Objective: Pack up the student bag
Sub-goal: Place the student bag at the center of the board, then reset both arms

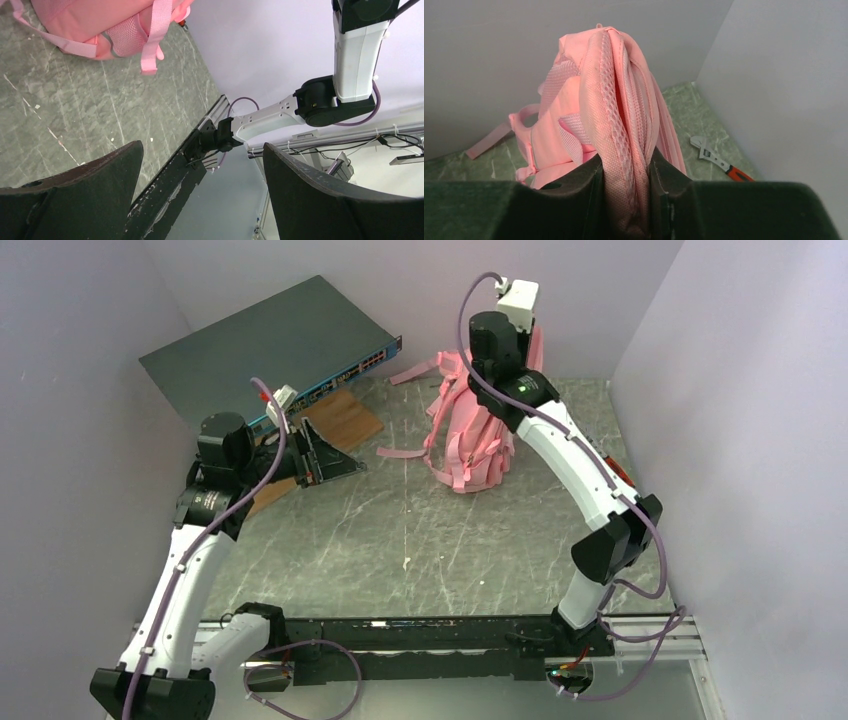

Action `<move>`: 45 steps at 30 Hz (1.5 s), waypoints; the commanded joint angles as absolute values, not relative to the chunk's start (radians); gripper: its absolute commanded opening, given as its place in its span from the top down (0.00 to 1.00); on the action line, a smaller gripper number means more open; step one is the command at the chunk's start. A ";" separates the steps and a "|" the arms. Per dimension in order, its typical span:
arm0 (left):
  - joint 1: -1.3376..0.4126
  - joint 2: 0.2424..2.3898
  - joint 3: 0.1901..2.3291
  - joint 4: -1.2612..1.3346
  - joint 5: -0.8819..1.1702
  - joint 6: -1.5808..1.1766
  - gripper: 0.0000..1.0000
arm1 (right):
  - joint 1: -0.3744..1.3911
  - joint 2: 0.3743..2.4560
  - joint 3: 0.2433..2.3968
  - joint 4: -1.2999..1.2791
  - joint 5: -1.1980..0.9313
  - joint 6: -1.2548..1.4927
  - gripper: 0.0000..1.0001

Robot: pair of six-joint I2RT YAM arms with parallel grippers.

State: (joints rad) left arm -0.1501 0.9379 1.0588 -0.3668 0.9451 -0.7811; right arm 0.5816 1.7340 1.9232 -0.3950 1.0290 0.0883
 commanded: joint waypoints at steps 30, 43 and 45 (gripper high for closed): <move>-0.268 0.871 1.262 -0.500 0.623 -0.492 0.03 | 0.534 1.212 1.877 -0.505 0.265 0.201 0.00; -0.268 0.507 1.292 -0.401 0.139 -0.288 0.00 | 0.533 0.610 1.548 -0.583 0.406 0.179 0.00; -0.268 0.469 1.289 -0.386 0.095 -0.275 0.00 | 0.534 0.578 1.551 -0.602 0.436 0.183 0.00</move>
State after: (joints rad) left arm -0.2672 0.5056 1.2797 -0.4294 0.2562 -0.3477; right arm 0.5343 0.5968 1.5684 -0.5304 0.3653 0.1661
